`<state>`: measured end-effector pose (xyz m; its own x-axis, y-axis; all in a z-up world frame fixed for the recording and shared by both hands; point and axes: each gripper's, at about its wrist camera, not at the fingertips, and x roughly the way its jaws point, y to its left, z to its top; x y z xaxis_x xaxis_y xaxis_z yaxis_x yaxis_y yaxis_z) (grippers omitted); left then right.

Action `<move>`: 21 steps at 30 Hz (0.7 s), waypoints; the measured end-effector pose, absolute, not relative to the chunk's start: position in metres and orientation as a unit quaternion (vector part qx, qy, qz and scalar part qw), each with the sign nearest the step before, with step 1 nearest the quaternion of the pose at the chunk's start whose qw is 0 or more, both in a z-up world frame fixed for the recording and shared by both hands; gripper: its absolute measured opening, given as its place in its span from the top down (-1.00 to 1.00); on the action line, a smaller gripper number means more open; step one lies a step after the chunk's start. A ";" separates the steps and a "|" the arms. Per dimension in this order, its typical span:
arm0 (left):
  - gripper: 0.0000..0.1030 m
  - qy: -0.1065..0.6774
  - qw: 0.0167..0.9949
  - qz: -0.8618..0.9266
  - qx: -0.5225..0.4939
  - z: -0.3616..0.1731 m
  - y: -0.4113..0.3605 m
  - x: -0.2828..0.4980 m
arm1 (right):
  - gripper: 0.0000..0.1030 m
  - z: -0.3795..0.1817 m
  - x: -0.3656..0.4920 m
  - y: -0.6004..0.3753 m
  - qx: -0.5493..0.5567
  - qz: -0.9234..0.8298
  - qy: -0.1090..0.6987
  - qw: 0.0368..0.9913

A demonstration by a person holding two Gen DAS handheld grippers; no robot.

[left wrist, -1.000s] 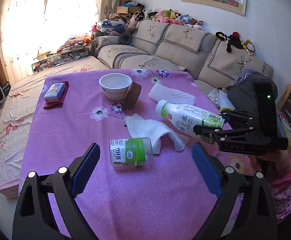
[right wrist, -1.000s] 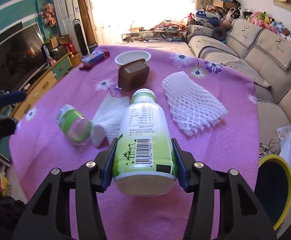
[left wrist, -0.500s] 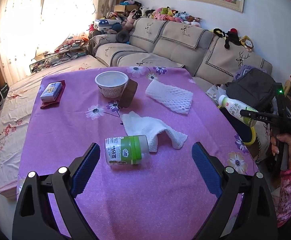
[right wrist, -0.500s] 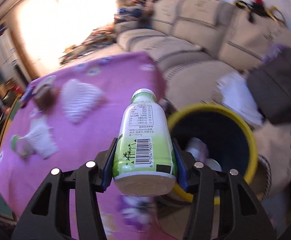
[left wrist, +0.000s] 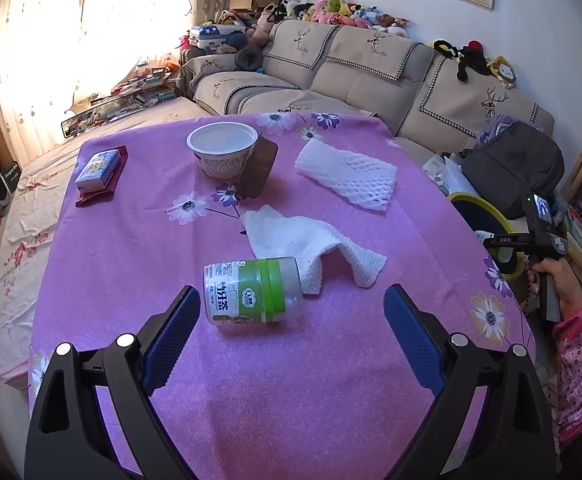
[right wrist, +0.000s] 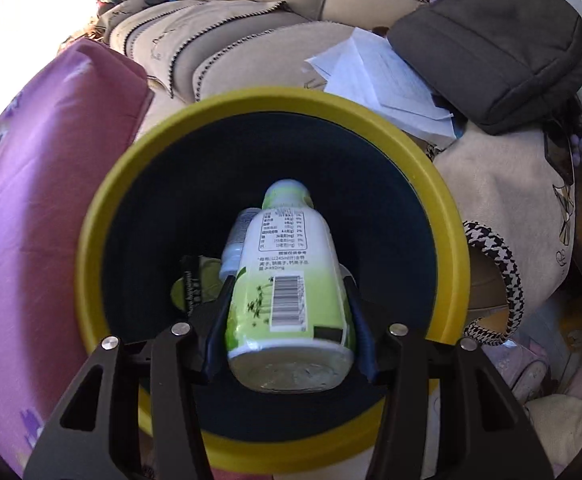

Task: Collect trash
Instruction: 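Carry the drink bottle over the bin and open the right gripper, then grasp the green-lidded jar on the table with the left gripper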

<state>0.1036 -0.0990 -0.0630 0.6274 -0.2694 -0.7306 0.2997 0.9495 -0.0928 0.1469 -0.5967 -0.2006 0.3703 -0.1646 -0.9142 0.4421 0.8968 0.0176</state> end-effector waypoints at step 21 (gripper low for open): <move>-0.78 0.445 0.890 -0.098 0.023 -0.117 -0.100 0.155 | -0.25 -0.145 0.116 -0.547 0.106 -0.148 0.473 0.862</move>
<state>0.1547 -0.1004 -0.1171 0.5845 -0.1539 -0.7967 0.1944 0.9798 -0.0467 0.1159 -0.5472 -0.1455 0.5081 -0.1548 -0.8473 0.3549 0.9340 0.0422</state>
